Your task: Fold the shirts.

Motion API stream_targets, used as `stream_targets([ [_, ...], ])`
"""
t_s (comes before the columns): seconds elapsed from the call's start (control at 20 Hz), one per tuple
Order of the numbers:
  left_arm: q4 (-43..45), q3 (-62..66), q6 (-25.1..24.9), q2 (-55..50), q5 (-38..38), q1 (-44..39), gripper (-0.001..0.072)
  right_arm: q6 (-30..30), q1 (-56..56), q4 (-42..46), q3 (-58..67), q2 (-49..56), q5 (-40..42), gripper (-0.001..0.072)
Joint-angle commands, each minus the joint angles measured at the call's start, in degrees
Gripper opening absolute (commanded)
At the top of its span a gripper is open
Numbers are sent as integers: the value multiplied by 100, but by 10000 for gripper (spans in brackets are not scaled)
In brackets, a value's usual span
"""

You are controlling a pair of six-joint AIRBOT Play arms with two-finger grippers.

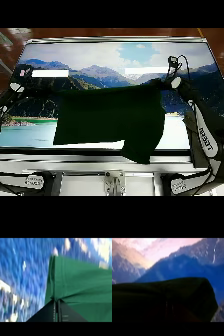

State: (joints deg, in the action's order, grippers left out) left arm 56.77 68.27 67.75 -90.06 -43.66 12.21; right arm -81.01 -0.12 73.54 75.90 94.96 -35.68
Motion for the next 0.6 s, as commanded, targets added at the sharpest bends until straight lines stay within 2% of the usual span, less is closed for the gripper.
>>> stream_targets([
  [0.0,269,63,-17,-26,-1416,127,38,-170,-254,463,-4,-149,-2326,62],
  [0.1,518,61,356,-46,-1593,122,39,-243,-269,455,-9,-52,-2782,63],
  [0.25,584,61,831,-81,-1598,120,38,-326,-111,173,-9,68,-2844,63],
  [0.45,584,61,955,-127,-1604,122,38,-717,74,177,-9,267,-2883,64],
  [0.5,584,63,1040,-127,-1659,125,42,-737,94,140,-7,280,-2883,100],
  [0.55,584,66,1108,-125,-1744,131,129,-734,92,140,0,254,-2887,286],
])
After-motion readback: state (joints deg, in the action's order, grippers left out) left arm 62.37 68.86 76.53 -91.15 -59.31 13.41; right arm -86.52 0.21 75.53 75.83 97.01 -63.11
